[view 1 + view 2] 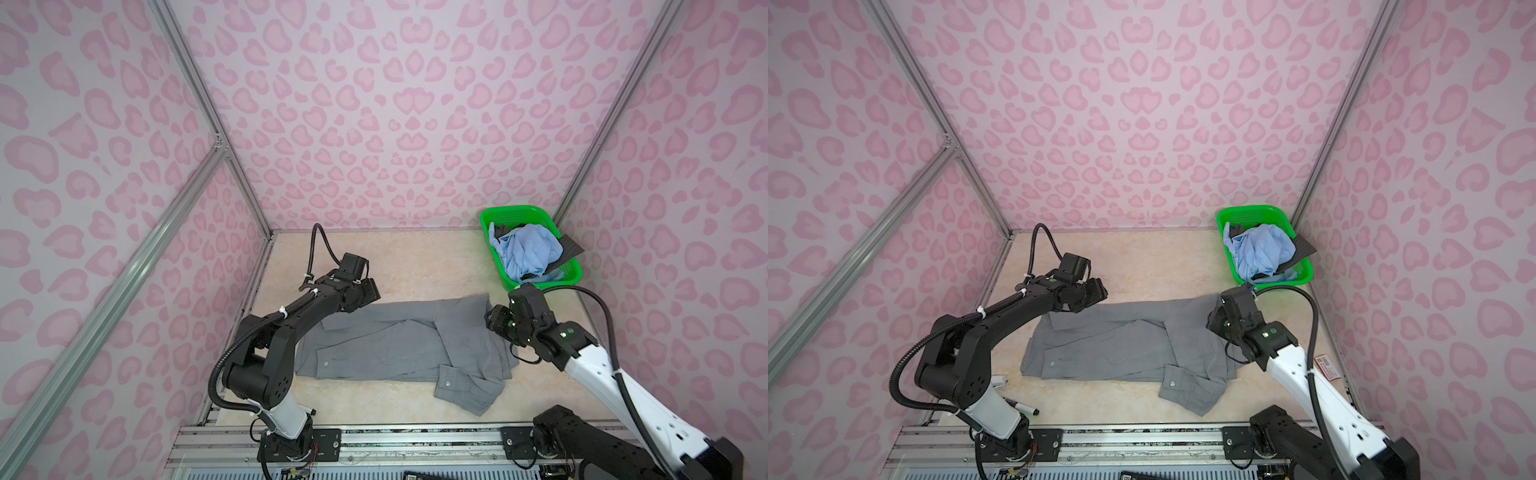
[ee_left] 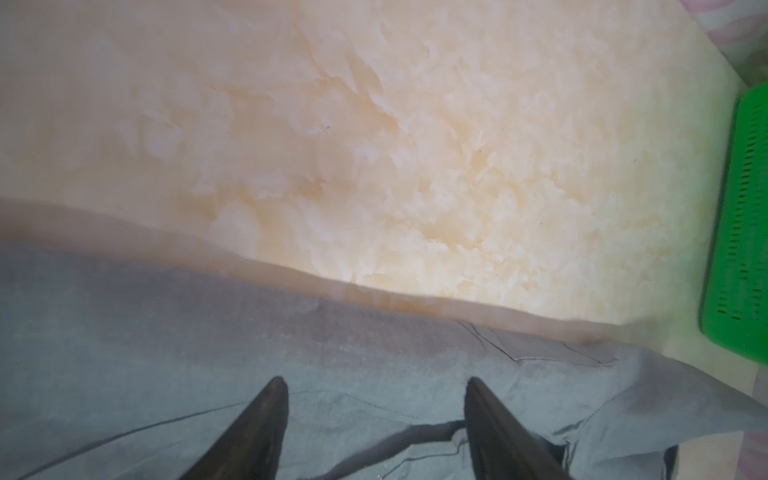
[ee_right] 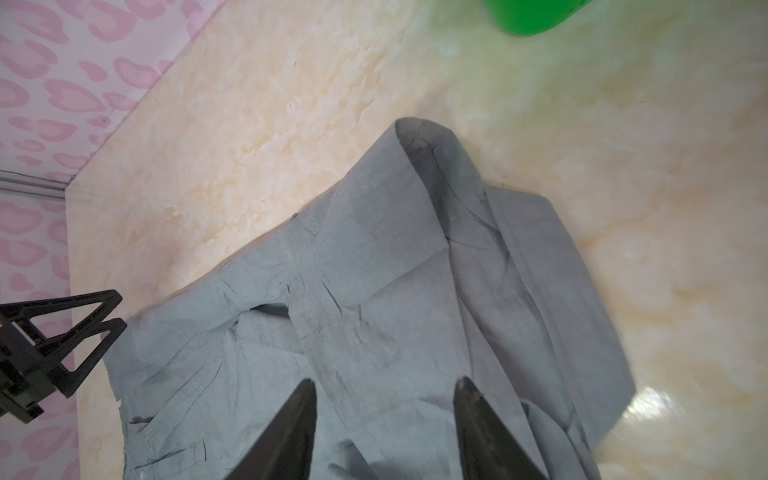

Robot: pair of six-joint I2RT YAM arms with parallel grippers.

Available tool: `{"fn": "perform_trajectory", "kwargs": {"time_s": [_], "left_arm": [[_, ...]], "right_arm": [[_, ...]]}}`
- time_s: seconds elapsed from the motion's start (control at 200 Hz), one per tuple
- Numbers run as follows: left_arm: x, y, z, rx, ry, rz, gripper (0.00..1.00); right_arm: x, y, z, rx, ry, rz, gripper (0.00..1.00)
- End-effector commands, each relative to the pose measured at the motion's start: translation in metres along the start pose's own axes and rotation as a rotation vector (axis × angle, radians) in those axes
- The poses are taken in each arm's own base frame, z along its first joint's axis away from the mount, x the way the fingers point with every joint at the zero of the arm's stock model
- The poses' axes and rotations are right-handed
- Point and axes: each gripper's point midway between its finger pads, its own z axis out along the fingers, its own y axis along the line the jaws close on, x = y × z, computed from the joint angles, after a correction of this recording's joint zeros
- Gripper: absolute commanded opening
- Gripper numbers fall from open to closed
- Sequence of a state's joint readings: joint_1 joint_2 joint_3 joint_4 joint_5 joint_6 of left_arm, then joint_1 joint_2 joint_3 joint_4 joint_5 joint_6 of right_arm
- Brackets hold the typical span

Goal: Fold and stack the long sleeve shirts

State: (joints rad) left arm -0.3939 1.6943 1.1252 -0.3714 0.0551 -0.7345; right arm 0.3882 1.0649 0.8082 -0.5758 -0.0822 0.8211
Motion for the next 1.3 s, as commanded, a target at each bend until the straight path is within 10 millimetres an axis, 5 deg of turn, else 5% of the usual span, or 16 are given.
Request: {"fn": "perform_trajectory", "kwargs": {"time_s": [0.0, 0.105, 0.375, 0.755, 0.845, 0.9, 1.295], "left_arm": [[0.006, -0.006, 0.011, -0.014, 0.025, 0.005, 0.69], [0.014, -0.011, 0.020, -0.015, 0.041, 0.022, 0.69], [0.026, -0.013, 0.039, -0.023, 0.085, 0.036, 0.68], [0.038, 0.001, 0.057, -0.066, 0.119, 0.033, 0.68], [0.041, 0.005, 0.059, -0.074, 0.121, 0.030, 0.68], [0.043, 0.007, 0.060, -0.073, 0.124, 0.024, 0.68], [0.045, 0.009, 0.062, -0.075, 0.129, 0.011, 0.67]], "right_arm": [[-0.016, 0.030, 0.015, -0.112, 0.018, -0.123, 0.65], [-0.032, 0.015, 0.036, -0.046, -0.045, -0.134, 0.76], [-0.045, -0.022, 0.088, -0.013, -0.072, -0.103, 0.74], [-0.032, -0.022, 0.125, -0.083, -0.010, -0.115, 0.33], [-0.029, -0.026, 0.125, -0.077, -0.006, -0.107, 0.20], [-0.027, -0.028, 0.121, -0.080, -0.009, -0.099, 0.00], [0.004, -0.042, 0.070, -0.099, -0.011, -0.035, 0.00]]}}
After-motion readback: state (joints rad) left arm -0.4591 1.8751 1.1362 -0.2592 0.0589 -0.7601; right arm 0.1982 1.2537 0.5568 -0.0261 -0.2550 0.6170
